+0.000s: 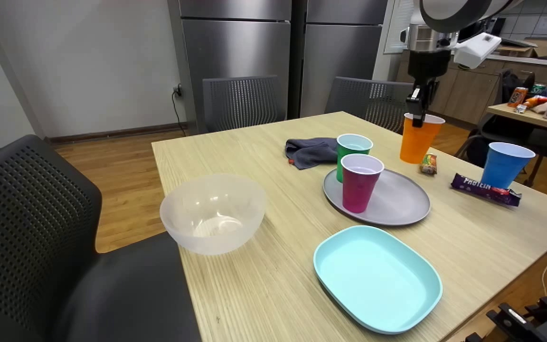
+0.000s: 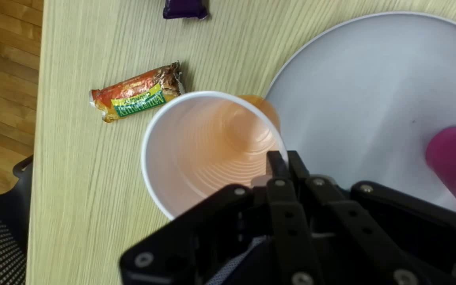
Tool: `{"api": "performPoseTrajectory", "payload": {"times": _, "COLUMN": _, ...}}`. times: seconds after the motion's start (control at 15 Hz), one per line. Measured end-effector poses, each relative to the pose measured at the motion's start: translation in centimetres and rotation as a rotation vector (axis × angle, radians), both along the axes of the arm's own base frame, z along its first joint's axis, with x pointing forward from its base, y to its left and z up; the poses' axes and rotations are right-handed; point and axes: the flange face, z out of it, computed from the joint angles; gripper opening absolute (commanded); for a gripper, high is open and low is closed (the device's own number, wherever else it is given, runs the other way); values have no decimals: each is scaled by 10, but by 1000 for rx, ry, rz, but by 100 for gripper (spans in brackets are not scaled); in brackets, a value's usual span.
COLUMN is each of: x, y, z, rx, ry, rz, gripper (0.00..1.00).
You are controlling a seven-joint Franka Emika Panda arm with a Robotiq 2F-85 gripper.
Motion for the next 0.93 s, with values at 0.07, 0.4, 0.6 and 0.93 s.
{"api": "performPoseTrajectory", "payload": {"times": 0.07, "x": -4, "y": 5, "z": -2, "rx": -3, "ry": -4, "rz": -7, "gripper": 1}}
{"api": "performPoseTrajectory", "payload": {"times": 0.4, "x": -16, "y": 28, "z": -16, "rx": -5, "ry": -20, "rz": -48, "gripper": 1}}
{"api": "performPoseTrajectory", "payload": {"times": 0.6, "x": -20, "y": 40, "z": -22, "rx": -2, "ry": -20, "rz": -66, "gripper": 1}}
{"api": "performPoseTrajectory", "payload": {"times": 0.93, "x": -21, "y": 51, "z": -25, "rx": 2, "ry": -30, "rz": -86, "gripper": 1}}
